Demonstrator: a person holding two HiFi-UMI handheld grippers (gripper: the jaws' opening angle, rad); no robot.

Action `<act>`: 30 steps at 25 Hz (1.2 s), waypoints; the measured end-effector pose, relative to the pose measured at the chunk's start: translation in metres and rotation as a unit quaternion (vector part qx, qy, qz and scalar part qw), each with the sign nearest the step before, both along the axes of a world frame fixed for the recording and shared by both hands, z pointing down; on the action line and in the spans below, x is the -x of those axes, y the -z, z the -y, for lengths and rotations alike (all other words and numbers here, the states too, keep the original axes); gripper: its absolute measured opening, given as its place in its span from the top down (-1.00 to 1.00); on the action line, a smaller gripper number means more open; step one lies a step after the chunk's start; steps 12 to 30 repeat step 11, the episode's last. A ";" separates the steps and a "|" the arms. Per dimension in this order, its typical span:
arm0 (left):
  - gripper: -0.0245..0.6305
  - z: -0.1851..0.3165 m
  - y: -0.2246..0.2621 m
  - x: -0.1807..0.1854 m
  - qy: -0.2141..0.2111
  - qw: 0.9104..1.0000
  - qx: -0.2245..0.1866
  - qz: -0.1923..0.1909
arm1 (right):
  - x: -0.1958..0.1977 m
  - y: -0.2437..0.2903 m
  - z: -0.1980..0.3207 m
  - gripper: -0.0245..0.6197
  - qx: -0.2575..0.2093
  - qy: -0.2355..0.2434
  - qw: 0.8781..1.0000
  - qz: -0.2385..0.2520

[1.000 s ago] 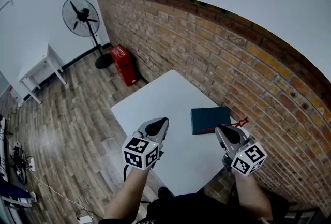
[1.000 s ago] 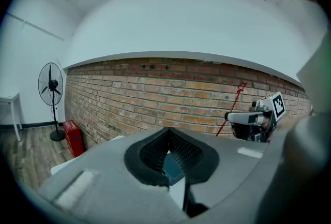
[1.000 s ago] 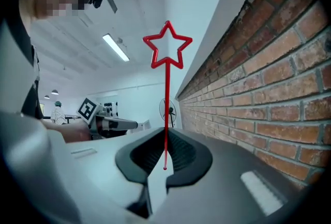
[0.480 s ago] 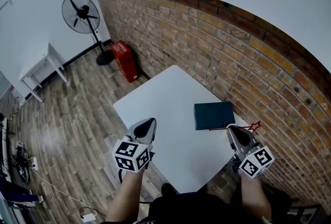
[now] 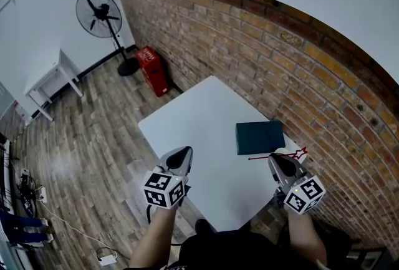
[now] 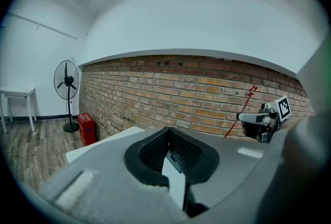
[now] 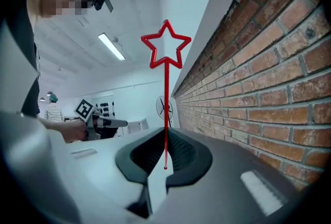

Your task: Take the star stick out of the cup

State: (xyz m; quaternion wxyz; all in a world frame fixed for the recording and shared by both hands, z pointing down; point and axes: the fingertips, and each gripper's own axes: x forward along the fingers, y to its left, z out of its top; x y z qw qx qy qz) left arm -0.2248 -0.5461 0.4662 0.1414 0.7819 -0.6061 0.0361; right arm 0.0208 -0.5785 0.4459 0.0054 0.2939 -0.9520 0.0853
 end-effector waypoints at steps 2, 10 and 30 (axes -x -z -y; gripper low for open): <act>0.90 0.002 0.000 -0.003 -0.004 1.000 0.000 0.001 | 0.000 -0.002 0.001 0.88 0.003 0.000 1.000 0.000; 0.90 0.012 0.002 -0.015 -0.016 1.000 0.001 0.004 | -0.008 0.000 0.007 0.88 0.007 -0.005 1.000 0.006; 0.90 0.013 0.002 -0.016 -0.017 1.000 0.001 0.004 | -0.009 0.000 0.009 0.88 0.008 -0.005 1.000 0.006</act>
